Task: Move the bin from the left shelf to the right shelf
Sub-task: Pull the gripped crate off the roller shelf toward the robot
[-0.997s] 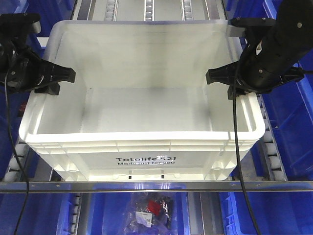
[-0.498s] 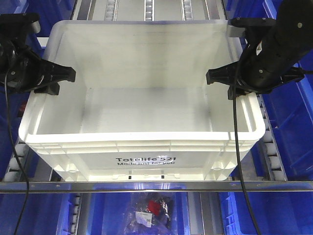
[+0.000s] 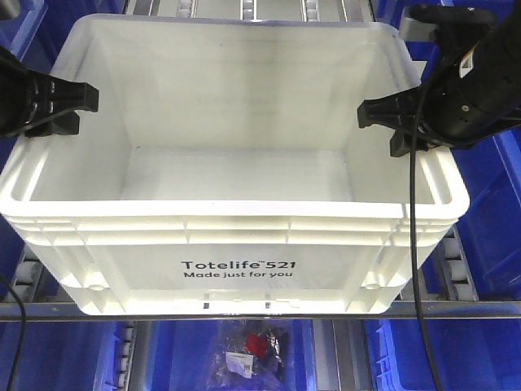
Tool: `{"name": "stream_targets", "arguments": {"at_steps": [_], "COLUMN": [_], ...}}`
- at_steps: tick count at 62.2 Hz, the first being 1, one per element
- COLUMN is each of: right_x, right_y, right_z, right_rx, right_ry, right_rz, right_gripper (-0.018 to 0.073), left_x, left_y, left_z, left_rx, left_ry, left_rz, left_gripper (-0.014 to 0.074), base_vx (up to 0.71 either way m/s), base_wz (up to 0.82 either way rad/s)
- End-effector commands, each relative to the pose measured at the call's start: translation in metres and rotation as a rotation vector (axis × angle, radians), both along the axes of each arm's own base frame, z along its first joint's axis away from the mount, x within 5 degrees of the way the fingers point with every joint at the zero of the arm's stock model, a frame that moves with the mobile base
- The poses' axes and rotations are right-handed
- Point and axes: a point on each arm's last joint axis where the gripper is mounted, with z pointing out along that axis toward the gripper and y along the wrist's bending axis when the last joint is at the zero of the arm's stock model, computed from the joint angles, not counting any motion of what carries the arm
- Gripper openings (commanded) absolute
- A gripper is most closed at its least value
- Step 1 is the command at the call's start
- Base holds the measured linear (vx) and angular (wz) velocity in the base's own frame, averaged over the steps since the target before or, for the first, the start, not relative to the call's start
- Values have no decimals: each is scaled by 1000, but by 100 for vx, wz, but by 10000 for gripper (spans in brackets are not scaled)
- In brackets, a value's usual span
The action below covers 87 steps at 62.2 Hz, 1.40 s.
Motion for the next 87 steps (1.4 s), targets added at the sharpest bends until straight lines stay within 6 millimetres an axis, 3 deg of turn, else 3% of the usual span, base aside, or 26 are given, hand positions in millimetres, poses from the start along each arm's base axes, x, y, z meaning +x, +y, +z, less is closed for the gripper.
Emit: {"name": "stream_targets", "arguments": {"at_steps": [1, 87], "right_x": [-4, -11], "right_y": [-7, -10], "right_z": [31, 45], "right_rx": [11, 31], "right_ry": [-186, -260], "right_rz": [-5, -3], "right_gripper": [28, 28], "left_x": [-8, -6], "left_y": [3, 2], "left_z": [32, 31], "left_rx": [-26, -25], "left_ry": [-187, -193], "left_rz": [-12, -12], "left_gripper": [152, 152], "base_vx": [0, 0], "base_wz": [0, 0]}}
